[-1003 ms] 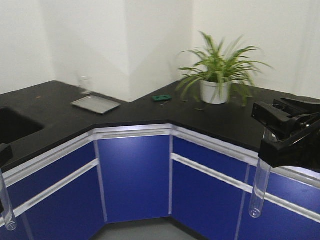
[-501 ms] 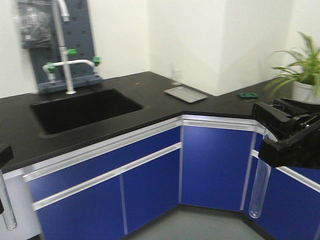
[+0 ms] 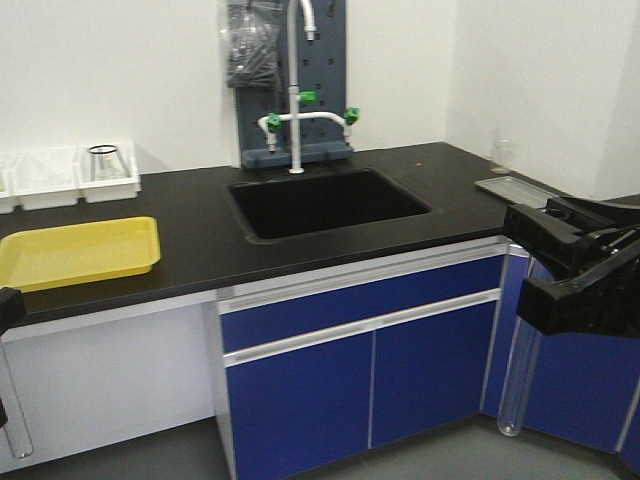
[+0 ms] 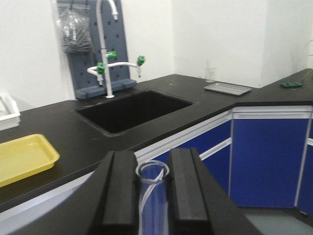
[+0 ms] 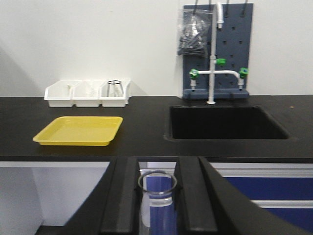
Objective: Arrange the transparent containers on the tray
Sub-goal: 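Drive the base to the bench with the yellow tray, holding tubes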
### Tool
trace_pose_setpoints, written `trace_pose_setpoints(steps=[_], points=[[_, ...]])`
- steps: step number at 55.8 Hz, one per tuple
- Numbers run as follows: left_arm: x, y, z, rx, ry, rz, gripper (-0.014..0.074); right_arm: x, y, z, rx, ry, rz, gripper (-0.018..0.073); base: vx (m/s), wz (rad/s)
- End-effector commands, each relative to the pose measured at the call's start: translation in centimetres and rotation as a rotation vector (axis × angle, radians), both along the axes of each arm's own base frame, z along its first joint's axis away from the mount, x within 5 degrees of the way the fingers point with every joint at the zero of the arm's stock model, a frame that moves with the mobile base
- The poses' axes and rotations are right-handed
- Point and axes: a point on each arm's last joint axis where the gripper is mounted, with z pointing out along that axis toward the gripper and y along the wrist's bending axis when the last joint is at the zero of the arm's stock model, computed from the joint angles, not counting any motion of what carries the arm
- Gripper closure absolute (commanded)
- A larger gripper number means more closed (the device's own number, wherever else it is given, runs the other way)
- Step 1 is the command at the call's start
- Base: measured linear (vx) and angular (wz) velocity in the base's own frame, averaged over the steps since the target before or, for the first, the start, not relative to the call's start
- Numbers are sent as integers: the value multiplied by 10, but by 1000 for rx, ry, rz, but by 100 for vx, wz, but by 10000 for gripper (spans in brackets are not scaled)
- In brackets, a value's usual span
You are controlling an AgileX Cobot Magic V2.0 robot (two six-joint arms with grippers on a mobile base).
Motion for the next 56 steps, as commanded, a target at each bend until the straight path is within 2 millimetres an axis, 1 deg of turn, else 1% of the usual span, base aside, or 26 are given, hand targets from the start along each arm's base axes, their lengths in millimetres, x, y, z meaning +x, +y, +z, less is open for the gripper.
trace_pose_setpoints(steps=[1,32,56], points=[[-4,-4,17,-42,-80,-50,603,-7,0,18,25,-93,40,572,-7,33],[-4,-4,17,-42,-80,-50,603,-7,0,18,25,-92,40,572,2,31],[-4,-4,17,-42,-80,-50,603,-7,0,18,25,-92,40,572,18,60]])
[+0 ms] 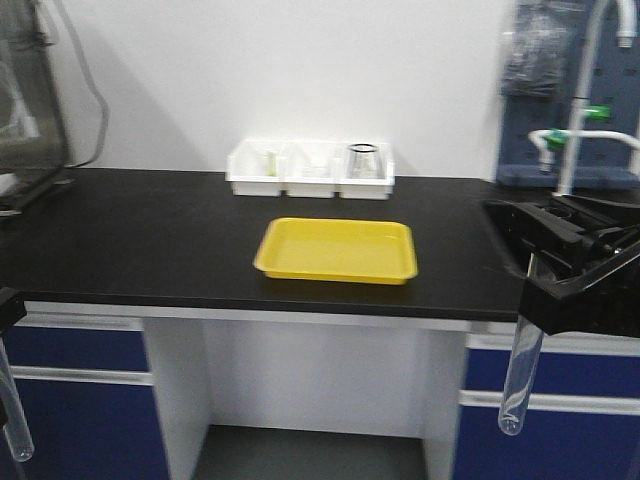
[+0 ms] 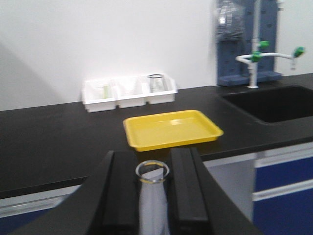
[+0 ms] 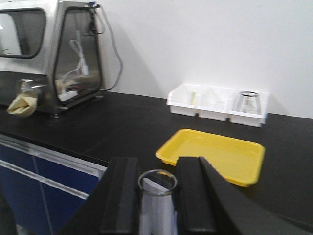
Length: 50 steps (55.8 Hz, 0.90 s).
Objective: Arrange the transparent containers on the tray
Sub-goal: 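Drive the base to the bench with the yellow tray, holding tubes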
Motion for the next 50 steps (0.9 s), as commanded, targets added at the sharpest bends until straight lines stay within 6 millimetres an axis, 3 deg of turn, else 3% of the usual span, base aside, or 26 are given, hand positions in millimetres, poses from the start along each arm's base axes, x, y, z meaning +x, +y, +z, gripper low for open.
trace_pose_setpoints(steps=[1,21,50], points=[[-4,-4,17,-42,-80,-50,603,-6,1,18,23,-90,40,572,24,59],[-4,-4,17,-42,-80,-50,603,-6,1,18,23,-90,40,572,28,27],[-4,-4,17,-42,-79,-49,603,-6,1,18,23,-90,40,572,36,-34]])
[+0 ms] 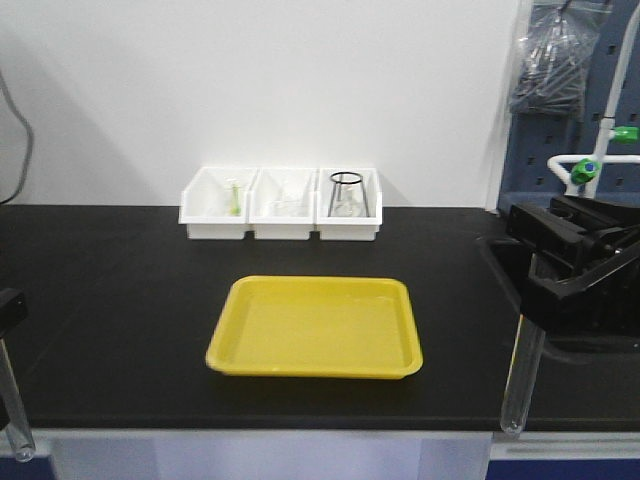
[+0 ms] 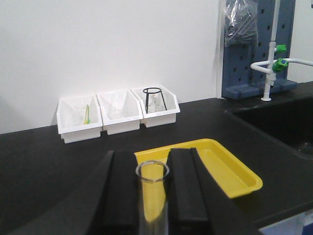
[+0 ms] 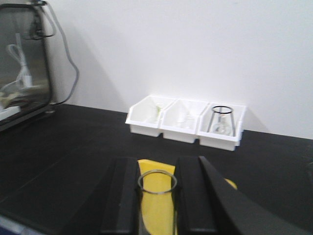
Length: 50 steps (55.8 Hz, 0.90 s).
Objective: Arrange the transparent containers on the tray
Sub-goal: 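Drive the base to the bench with the yellow tray, holding tubes, then drive closer to the yellow tray and stop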
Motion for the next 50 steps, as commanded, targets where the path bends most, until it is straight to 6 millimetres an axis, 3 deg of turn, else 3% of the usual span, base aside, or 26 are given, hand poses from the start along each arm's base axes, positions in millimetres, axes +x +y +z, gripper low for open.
trace_pose_setpoints(steps=[1,50], points=[[-4,-4,17,-42,-79,-50,603,-6,1,18,23,-90,40,572,37,-30],[-4,-4,17,-42,-80,-50,603,-6,1,17,23,-88,40,572,35,-4]])
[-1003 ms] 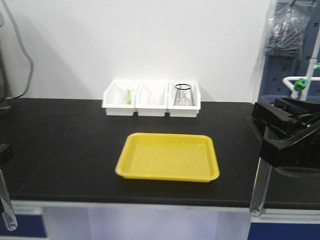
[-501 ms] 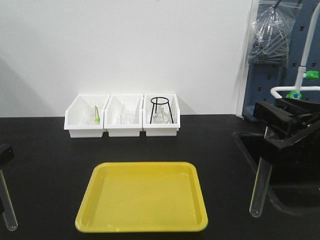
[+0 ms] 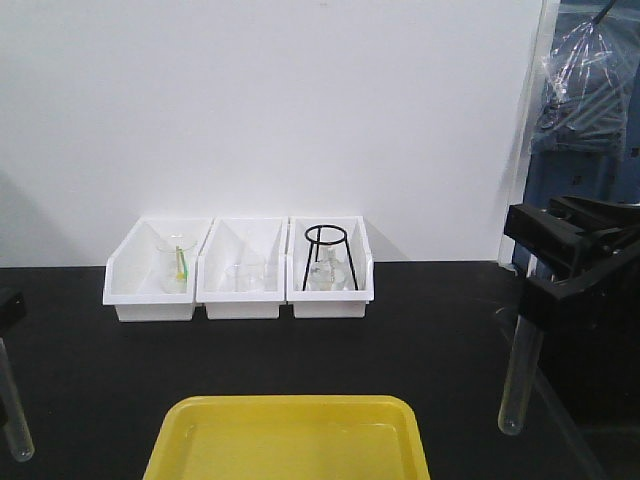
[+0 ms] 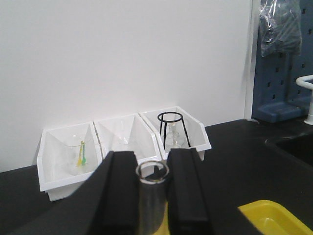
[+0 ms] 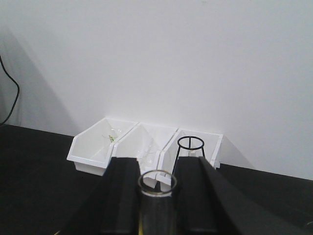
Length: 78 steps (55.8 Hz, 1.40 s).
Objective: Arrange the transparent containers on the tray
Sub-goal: 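Drive closer to the yellow tray and stop, then lower the left-held tube into the yellow tray and open the left gripper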
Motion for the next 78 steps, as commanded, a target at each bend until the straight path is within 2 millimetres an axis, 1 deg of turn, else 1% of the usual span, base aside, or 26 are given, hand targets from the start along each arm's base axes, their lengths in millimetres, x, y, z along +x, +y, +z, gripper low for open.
trace_pose_setpoints(steps=[1,20,63,67,70,73,78], points=[[-4,-4,17,-42,-79,-50,603,-6,1,17,22,-87,40,572,22,-3],[-4,-4,17,-42,-79,-50,603,1,4,12,10,-64,38,572,9,-6],[-3,-5,17,-61,-75,-53,603,1,5,12,12,-68,42,572,0,0],[0,-5,16,-142,-35,-48,603,1,5,12,12,-68,42,572,0,0],[7,-6,14,-163,6,-36,603,0,5,13,13,-70,43,572,0,0],[17,-8,13,-178,65,-12,603,0,5,13,13,-70,43,572,0,0],[41,-18,10,-172,169,15,603,0,5,13,13,-70,43,572,0,0]])
